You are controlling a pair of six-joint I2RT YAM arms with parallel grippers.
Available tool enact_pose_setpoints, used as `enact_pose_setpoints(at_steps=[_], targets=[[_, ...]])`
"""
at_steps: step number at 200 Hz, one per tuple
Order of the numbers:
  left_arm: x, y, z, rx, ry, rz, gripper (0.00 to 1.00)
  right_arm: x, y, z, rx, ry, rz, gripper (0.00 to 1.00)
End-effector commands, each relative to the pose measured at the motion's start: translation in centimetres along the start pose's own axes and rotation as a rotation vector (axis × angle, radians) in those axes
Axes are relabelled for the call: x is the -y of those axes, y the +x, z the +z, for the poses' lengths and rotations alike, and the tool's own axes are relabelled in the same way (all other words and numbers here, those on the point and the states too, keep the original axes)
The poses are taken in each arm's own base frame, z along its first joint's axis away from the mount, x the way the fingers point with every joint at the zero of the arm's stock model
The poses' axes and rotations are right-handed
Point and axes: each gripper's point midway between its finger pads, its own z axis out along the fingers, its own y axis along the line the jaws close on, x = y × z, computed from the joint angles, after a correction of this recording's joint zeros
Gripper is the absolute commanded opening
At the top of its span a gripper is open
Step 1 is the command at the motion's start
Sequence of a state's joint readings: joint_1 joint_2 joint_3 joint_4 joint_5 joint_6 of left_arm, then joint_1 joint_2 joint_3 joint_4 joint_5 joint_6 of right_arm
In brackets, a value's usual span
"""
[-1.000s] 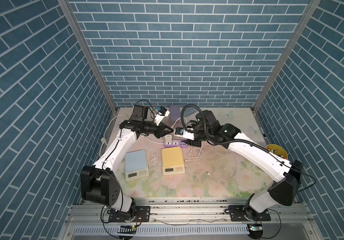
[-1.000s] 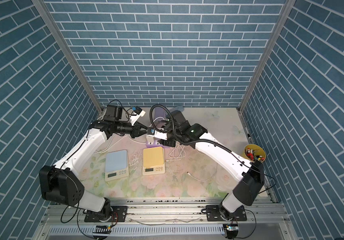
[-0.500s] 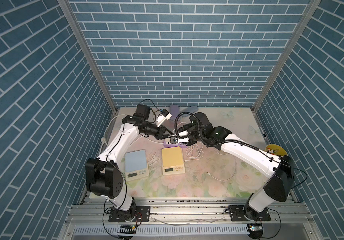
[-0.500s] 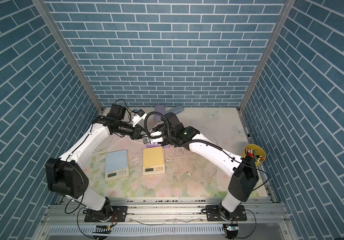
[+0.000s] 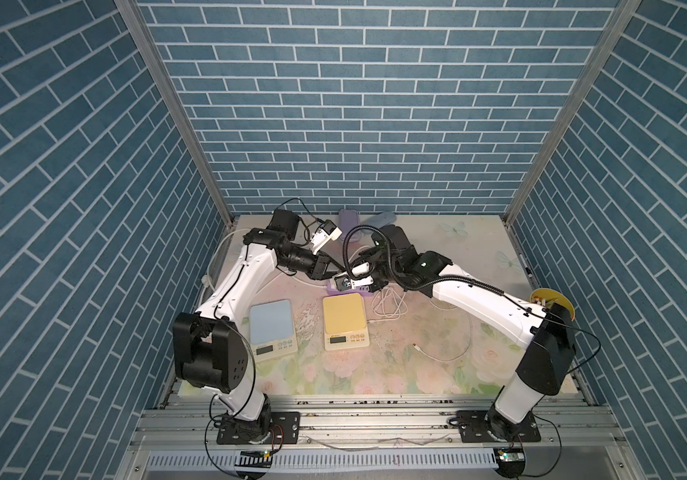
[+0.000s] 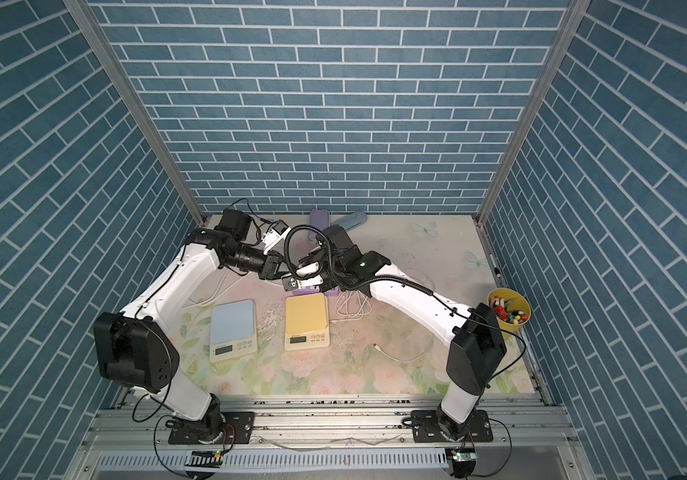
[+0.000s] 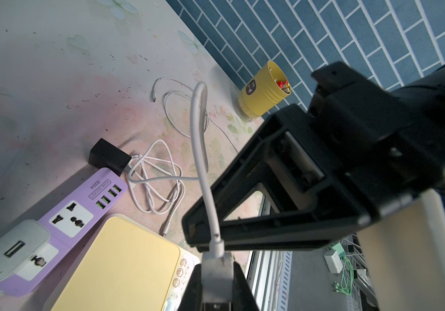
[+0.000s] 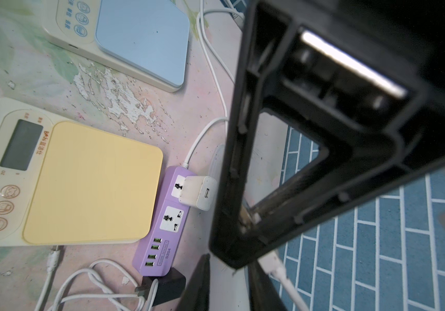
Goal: Charge the electronic scale
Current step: Adjust the charging cable.
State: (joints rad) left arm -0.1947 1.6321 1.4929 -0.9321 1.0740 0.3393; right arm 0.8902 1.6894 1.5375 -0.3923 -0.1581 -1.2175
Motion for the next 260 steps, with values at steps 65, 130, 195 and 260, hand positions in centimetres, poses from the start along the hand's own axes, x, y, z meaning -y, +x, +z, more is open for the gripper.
enact_pose_setpoints(at_steps=[65, 130, 195, 260], targets=[[-0.9, 0.1, -0.7, 0.021, -0.005, -0.051, 0.0, 1.4, -1.8, -2.4, 0.064, 0.06, -0.089, 0.26], [-0.8, 0.5, -0.4, 0.014, 0.023, -0.064, 0.0, 2.7, -2.3, -0.5, 0.079, 0.037, -0.135, 0.35], [-0.2, 0.4, -0.4, 0.014, 0.058, -0.06, 0.0, 1.4, -1.1, 1.7, 0.032, -0.063, -0.141, 0.33], [-0.4, 0.8, -1.0, 0.014, -0.018, 0.015, 0.36, 2.1, -1.1, 1.6, 0.023, -0.116, -0.012, 0.0]])
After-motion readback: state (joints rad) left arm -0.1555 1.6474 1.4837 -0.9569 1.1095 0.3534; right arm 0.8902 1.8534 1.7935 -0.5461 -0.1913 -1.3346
